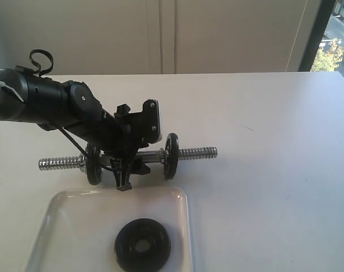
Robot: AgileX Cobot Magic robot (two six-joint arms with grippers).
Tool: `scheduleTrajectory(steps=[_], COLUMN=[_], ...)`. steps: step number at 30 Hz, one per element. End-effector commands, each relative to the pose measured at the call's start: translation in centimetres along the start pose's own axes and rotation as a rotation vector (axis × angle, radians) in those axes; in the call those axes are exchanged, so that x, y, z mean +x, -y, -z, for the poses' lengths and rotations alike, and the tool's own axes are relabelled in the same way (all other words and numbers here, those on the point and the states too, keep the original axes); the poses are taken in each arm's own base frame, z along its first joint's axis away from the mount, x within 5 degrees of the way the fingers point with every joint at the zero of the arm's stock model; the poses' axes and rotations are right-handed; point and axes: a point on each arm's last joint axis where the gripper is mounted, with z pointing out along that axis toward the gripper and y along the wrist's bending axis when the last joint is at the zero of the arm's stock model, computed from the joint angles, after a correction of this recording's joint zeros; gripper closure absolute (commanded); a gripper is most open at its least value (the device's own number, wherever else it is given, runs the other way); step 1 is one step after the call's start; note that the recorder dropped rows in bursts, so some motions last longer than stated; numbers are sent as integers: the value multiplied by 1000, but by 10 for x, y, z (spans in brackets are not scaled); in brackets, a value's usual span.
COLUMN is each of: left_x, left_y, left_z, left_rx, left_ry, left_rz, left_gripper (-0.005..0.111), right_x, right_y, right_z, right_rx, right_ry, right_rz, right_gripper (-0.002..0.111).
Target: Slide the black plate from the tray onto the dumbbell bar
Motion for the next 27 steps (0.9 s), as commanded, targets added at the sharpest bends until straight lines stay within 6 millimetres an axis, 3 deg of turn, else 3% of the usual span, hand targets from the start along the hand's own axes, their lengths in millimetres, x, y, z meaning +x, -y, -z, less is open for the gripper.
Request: scheduleTrajectory(steps=[1,18,27], left_x=[-2,-8,-8], left_y=[1,4,6], left_z=[-2,-11,-11], left_rx=[5,-6,20], left_ry=[8,25,18], left_rz=[20,48,28], left_gripper=[43,47,74], right_x=[1,1,1], right_y=[0,0,0], right_z=[0,0,0], right_rx=[0,0,0], right_ry=[4,4,4], right_rz=[4,1,0], right_gripper=[108,108,108])
